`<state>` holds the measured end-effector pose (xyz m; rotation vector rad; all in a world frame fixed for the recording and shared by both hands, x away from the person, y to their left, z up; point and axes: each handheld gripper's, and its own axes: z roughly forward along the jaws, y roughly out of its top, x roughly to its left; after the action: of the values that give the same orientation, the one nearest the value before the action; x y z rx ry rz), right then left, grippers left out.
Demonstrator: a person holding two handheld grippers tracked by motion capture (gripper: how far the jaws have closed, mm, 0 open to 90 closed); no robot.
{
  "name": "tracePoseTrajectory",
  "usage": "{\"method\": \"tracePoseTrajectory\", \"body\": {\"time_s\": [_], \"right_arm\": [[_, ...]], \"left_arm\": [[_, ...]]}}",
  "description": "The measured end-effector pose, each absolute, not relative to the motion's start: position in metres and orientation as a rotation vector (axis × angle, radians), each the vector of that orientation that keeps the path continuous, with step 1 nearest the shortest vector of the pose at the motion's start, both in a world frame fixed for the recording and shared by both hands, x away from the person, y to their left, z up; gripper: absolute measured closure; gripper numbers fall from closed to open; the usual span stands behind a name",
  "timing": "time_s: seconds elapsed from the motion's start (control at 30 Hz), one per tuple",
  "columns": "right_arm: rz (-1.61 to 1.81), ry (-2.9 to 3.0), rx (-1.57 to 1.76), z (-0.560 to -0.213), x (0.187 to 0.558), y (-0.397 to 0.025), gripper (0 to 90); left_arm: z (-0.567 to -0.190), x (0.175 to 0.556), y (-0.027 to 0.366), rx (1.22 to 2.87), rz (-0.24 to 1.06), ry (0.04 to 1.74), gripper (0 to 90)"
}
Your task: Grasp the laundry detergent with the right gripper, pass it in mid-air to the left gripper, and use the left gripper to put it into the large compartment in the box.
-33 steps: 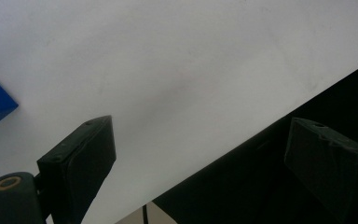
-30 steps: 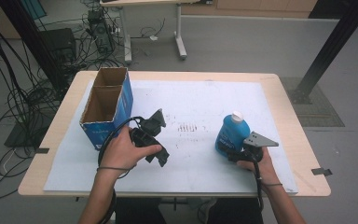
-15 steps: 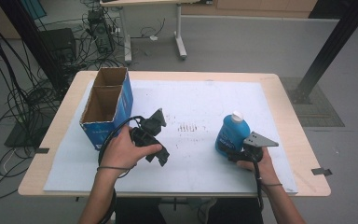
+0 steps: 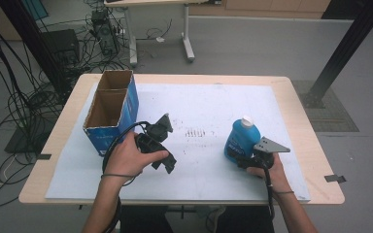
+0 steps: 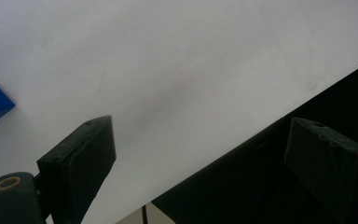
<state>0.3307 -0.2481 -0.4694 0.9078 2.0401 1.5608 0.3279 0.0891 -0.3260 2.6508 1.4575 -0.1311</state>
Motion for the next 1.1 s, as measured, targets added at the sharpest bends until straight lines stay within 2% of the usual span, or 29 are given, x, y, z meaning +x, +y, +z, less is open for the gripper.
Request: {"method": "tracePoseTrajectory", "body": {"time_s": [1.1], "right_arm": [[1.559,2.036,0.902,-0.4698,0.3303,-0.2479,38.9]], "left_arm": [[-0.3258,0.3276,0.0906,2.659,-0.107,1.465,9.8]]}}
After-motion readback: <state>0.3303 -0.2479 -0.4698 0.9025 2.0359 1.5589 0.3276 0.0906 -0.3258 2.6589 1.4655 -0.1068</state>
